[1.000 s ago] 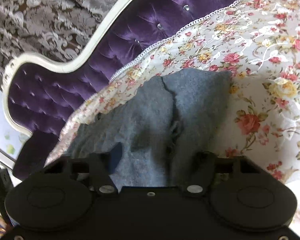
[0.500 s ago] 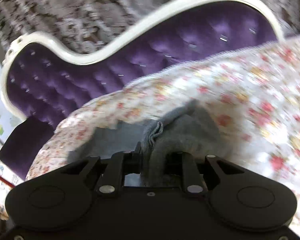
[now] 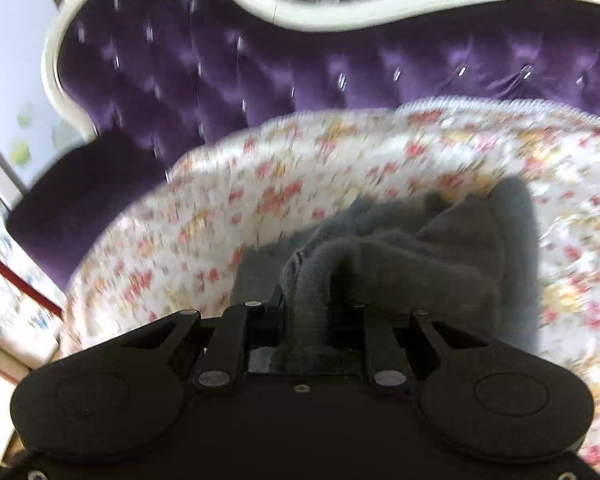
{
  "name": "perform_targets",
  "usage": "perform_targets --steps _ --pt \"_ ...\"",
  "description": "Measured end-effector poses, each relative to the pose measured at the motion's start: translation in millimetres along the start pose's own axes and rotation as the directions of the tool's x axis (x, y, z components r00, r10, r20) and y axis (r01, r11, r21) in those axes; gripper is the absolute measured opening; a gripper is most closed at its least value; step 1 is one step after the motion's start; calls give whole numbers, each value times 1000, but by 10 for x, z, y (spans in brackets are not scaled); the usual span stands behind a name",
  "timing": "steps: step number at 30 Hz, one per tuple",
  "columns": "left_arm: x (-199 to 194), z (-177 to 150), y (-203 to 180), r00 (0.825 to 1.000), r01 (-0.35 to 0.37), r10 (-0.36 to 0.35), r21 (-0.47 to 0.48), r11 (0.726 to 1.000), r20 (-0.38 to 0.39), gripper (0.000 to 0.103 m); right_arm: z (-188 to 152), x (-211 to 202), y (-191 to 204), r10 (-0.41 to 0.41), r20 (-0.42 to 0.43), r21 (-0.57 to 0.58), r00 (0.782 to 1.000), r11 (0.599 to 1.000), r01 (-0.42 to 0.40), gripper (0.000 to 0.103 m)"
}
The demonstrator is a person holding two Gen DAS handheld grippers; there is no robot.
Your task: Fold small clothes
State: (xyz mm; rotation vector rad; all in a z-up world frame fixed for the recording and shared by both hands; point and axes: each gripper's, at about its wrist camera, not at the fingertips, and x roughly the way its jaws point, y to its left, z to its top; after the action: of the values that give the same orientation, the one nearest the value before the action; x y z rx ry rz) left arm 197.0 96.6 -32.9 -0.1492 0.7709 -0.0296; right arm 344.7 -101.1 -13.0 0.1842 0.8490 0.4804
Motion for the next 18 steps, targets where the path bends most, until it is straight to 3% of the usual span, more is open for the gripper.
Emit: perform_targets --steps 3,5,7,9,12,18 --pt "-4 -14 94 1000 -6 6 -17 1000 -5 71 -95 135 152 -35 -15 -63 999 997 34 29" --pt "-8 -9 125 1000 -2 2 -25 1000 -6 71 -134 110 236 -17 -9 -109 1000 994 16 38" --pt "-11 -1 142 1000 2 -2 -29 1000 -8 71 -137 68 297 81 2 -133 997 988 -80 58" --pt "-11 18 149 1000 6 -6 -28 1000 -8 71 -136 -42 330 184 37 -147 982 973 -177 60" --pt "-27 45 160 1000 9 -9 -28 1000 -7 71 -137 -273 305 267 100 -154 959 956 -250 60" --pt "-107 224 173 1000 13 -13 -6 1000 27 71 -178 -703 -123 211 235 -54 949 978 -204 61"
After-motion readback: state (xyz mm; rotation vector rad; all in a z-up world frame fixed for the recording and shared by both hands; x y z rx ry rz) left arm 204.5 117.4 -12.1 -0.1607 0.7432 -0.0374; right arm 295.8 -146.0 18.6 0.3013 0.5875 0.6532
